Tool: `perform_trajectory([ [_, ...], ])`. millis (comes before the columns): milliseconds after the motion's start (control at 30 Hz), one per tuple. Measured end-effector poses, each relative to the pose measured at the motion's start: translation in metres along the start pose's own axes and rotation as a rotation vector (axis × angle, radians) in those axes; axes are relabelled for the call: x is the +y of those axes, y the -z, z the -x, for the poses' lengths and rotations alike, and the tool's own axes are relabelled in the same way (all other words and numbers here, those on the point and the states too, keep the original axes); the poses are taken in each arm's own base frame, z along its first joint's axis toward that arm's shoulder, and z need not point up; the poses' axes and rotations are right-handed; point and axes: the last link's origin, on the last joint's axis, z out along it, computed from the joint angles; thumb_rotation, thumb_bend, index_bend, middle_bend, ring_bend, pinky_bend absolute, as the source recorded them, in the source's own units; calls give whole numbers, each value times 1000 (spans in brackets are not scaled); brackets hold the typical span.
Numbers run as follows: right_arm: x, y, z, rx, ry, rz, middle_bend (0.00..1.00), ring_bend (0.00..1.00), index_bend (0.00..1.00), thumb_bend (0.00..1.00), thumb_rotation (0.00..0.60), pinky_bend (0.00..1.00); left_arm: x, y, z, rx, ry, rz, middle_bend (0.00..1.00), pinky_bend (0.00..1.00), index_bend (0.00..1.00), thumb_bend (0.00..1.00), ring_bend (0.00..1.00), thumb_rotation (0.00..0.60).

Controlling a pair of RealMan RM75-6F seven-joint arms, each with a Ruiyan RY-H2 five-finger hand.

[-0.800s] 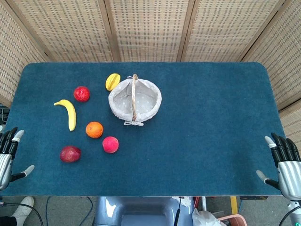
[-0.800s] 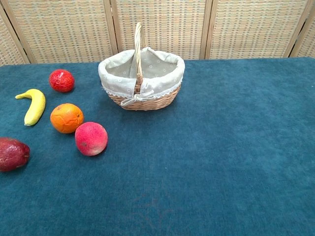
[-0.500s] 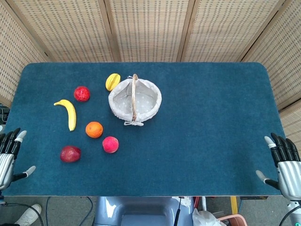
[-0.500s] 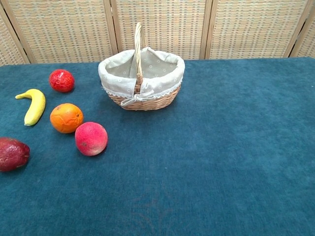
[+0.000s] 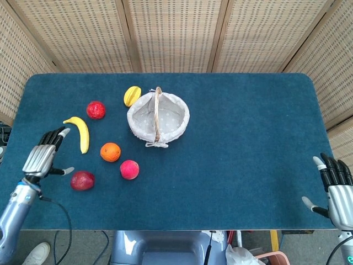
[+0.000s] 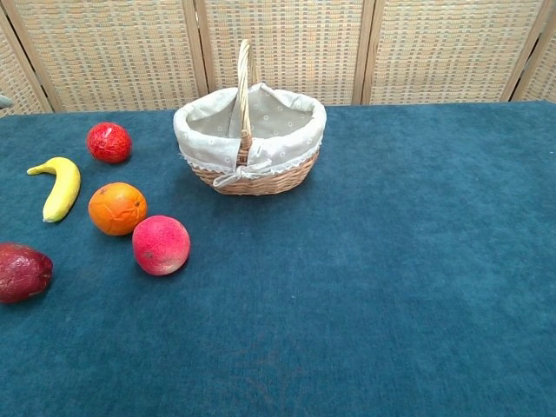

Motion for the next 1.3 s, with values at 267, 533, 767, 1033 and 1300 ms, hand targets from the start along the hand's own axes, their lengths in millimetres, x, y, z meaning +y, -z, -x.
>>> perform_trajectory([
  [267, 3, -4, 3, -6, 4, 19, 0, 0, 0, 0, 600, 0, 39, -58, 27, -129, 1, 61, 0, 64, 0, 0, 0, 600],
  [533, 6, -4, 2, -5, -2, 31, 0, 0, 0, 0, 600, 0, 54, -72, 51, -233, -52, 72, 1, 125, 66, 0, 0, 600],
  [767, 10, -6, 3, -9, -4, 44, 0, 0, 0, 0, 600, 0, 62, -85, 71, -252, -35, 67, 298, 393, 349, 10, 241, 600],
  [1033, 12, -9, 5, -17, 0, 64, 0, 0, 0, 0, 600, 0, 62, -96, 63, -182, -1, 82, 488, 520, 561, 131, 407, 600],
  [1300, 15, -10, 8, -31, 1, 84, 0, 0, 0, 0, 600, 0, 54, -91, -6, -42, 88, 101, 488, 520, 561, 141, 407, 600],
])
